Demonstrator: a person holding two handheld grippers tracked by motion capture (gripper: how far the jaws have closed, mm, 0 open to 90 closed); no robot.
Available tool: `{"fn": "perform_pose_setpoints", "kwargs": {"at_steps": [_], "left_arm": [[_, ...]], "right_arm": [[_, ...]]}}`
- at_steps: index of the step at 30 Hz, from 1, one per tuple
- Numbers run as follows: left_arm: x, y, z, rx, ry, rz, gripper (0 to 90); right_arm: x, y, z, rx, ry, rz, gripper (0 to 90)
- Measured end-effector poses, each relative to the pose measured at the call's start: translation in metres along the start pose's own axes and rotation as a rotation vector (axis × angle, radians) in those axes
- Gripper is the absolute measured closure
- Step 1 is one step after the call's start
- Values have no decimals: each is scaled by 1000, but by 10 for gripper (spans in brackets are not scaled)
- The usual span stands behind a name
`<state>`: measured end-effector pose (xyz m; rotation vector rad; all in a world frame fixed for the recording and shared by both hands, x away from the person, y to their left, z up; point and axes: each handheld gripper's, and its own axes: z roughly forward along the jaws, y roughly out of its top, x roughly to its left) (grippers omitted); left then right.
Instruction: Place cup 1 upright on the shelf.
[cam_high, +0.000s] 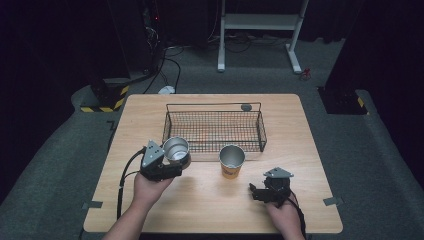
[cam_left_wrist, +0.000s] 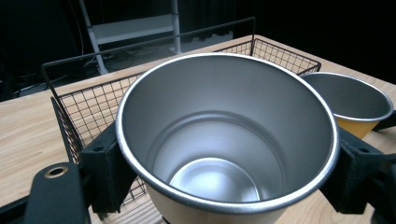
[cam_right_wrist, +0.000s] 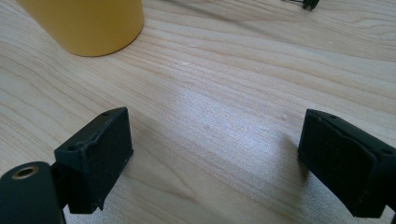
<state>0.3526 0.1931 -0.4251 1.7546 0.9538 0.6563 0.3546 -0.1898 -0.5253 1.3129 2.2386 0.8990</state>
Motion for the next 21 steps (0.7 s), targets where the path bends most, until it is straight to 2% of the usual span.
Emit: {"fn": "perform_pose_setpoints", "kwargs": {"at_steps": [10, 17, 21], "left_arm": [[6, 7, 7, -2, 1, -19, 190], [11, 15, 14, 5, 17, -13, 189], [17, 19, 17, -2, 16, -31, 189]], "right_arm": [[0, 0, 0, 0, 0, 0, 94], [0, 0, 0, 0, 0, -1, 94], [0, 0, 0, 0, 0, -2, 94]]}}
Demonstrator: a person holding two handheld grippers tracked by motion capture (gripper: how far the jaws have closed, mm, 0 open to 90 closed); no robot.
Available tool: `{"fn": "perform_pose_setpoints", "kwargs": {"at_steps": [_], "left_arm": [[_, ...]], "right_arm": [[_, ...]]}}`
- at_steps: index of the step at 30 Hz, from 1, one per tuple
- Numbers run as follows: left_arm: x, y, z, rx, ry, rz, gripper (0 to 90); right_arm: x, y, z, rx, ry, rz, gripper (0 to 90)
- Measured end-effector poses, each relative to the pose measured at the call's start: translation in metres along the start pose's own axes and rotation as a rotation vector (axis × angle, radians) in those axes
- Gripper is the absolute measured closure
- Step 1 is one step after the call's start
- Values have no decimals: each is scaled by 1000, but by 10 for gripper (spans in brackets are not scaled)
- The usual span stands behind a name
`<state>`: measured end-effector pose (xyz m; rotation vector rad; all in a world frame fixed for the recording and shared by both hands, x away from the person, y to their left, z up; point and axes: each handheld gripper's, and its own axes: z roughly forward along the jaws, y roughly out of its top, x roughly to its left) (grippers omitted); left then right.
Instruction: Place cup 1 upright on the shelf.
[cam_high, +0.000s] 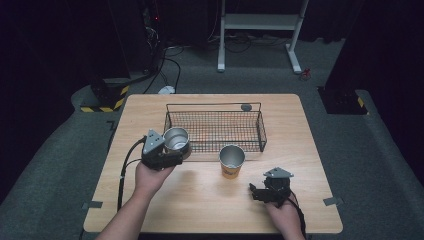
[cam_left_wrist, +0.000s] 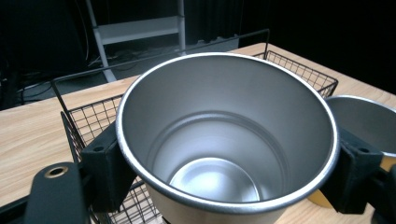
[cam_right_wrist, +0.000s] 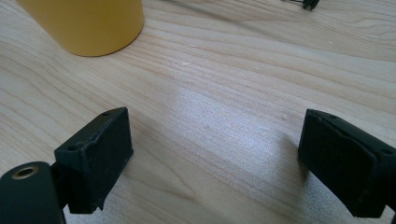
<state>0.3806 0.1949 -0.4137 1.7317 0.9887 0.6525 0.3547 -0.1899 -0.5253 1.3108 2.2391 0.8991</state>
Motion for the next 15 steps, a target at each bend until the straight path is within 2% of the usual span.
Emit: {"fn": "perform_pose_setpoints", "kwargs": {"at_steps": [7, 10, 15], "left_arm": [[7, 7, 7, 1, 5, -9, 189], [10, 8, 10, -1, 4, -25, 189], [11, 10, 17, 9, 11, -24, 189]], "right_arm": [[0, 0, 0, 1, 0, 1, 94], [0, 0, 0, 0, 0, 1, 94], [0, 0, 0, 0, 0, 1, 94]]}}
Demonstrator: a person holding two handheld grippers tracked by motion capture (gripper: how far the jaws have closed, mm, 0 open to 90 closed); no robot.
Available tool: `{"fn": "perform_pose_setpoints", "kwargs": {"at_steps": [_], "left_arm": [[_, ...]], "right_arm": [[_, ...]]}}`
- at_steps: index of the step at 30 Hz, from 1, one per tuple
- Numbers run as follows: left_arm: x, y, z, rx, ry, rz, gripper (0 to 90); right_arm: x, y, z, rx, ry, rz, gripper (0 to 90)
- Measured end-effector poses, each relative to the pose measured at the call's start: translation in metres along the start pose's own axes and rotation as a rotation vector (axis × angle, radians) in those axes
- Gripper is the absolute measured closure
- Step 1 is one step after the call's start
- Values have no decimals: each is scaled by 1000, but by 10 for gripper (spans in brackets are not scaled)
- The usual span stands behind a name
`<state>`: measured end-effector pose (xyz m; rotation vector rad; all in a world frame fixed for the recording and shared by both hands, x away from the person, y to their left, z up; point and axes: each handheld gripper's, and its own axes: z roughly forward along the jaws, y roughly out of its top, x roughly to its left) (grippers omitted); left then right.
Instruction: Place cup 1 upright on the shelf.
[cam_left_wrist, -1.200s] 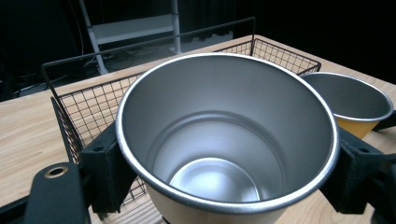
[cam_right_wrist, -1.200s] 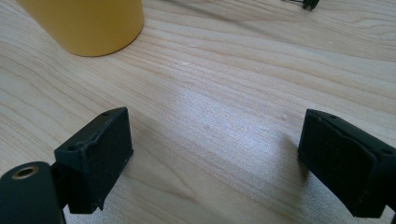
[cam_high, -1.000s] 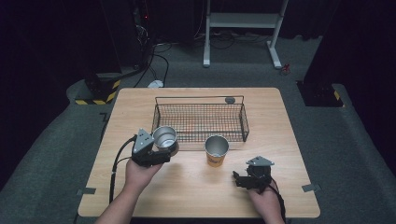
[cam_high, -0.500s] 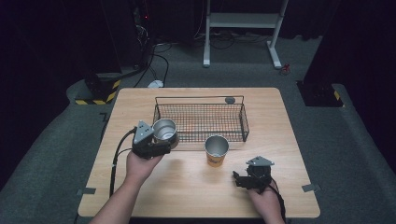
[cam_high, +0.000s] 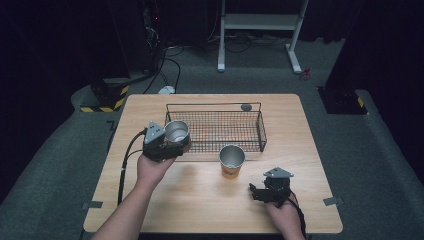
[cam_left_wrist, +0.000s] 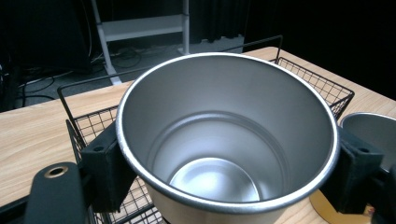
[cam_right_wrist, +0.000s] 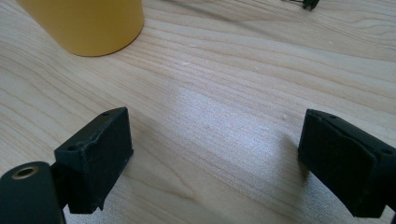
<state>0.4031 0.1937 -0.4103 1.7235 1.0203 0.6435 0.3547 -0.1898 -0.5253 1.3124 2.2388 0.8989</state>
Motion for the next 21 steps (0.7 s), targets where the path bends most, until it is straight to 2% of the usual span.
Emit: {"fn": "perform_pose_setpoints", "kwargs": {"at_steps": [5, 18, 21], "left_arm": [[0, 2, 7, 8, 5, 14, 189], [1, 15, 25, 11, 7, 0, 189], [1, 19, 31, 15, 12, 10, 189]], "right_arm": [[0, 0, 0, 0, 0, 0, 94], [0, 0, 0, -1, 0, -2, 94], [0, 0, 0, -1, 0, -2, 94]]}}
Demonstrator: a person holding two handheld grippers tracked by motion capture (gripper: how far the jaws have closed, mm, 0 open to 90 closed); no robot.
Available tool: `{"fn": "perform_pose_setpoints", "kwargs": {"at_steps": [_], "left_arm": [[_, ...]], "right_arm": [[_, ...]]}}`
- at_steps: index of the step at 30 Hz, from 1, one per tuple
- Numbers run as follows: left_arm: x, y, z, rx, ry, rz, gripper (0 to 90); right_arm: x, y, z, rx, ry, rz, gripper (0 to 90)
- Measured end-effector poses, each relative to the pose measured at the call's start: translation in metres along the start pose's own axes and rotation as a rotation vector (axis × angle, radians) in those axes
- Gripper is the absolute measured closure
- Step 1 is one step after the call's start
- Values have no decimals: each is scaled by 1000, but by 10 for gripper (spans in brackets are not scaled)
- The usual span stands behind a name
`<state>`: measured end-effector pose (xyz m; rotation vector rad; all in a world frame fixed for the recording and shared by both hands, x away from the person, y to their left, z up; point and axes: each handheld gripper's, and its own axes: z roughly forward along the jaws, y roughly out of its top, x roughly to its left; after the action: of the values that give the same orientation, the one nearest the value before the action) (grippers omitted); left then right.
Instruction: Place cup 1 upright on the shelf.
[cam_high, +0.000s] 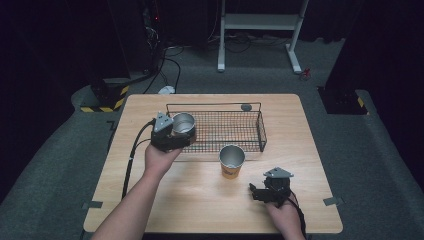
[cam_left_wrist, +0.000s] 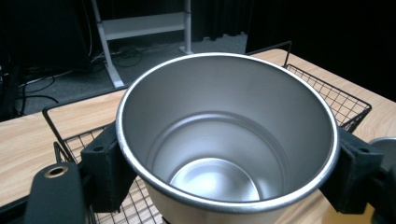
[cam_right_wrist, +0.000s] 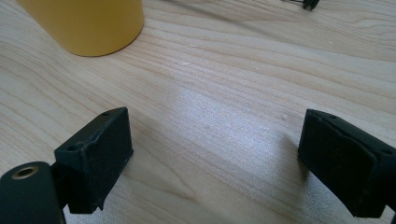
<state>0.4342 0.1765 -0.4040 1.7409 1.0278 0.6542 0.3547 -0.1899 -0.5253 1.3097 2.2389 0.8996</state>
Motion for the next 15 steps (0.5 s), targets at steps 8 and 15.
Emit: {"fn": "perform_pose_setpoints", "kwargs": {"at_steps": [8, 15], "left_arm": [[2, 8, 13, 7, 1, -1, 189], [2, 14, 25, 12, 4, -4, 189]], "right_arm": [[0, 0, 0, 0, 0, 0, 94], [0, 0, 0, 0, 0, 0, 94]]}}
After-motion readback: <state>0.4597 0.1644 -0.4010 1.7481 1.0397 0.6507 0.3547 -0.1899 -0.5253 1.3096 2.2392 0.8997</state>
